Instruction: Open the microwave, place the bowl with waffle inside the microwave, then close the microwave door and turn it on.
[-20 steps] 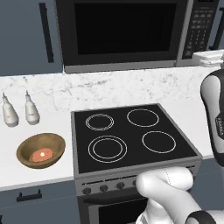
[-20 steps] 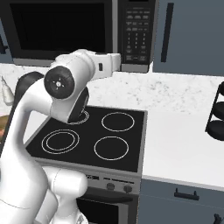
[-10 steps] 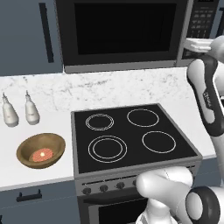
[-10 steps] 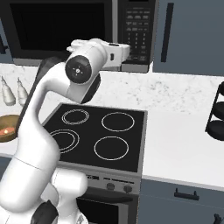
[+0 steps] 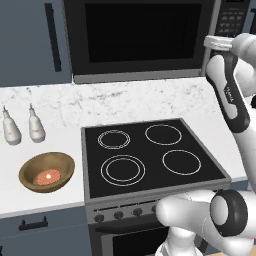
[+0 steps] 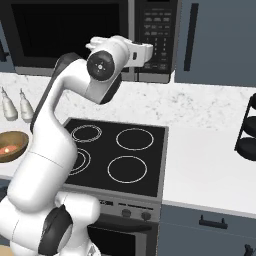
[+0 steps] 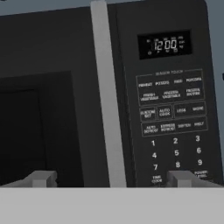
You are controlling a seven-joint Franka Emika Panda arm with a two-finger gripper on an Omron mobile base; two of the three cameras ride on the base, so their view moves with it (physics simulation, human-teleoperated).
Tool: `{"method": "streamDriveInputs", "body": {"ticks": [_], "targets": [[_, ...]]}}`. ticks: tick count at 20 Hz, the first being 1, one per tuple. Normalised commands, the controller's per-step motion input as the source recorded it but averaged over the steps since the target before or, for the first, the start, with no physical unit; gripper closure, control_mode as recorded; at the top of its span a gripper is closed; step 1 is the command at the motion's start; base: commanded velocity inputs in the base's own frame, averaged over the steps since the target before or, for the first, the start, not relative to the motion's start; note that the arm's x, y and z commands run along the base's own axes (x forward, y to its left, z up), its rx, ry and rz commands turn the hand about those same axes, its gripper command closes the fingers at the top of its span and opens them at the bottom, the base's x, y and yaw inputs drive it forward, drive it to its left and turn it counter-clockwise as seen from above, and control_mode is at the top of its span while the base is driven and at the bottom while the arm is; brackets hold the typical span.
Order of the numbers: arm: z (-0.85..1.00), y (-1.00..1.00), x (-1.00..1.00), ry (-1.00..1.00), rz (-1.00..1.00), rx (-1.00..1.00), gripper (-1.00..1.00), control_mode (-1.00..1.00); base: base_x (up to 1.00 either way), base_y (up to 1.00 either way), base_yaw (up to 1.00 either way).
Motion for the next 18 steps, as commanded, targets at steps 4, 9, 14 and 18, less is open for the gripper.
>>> {"method": "streamDriveInputs", "body": {"ticks": [4, 9, 14, 18], "targets": [[-0.08, 0.0, 0.26, 0.1, 0.01, 0.0, -1.0, -1.0, 0.0, 0.0, 0.0], [-0.01, 0.0, 0.34, 0.08, 0.01, 0.0, -1.0, -1.0, 0.0, 0.0, 0.0], [0.0, 0.0, 0.46, 0.06, 0.02, 0.0, -1.0, -1.0, 0.0, 0.0, 0.0], [0.0, 0.0, 0.36, 0.07, 0.03, 0.0, -1.0, -1.0, 0.0, 0.0, 0.0]]}}
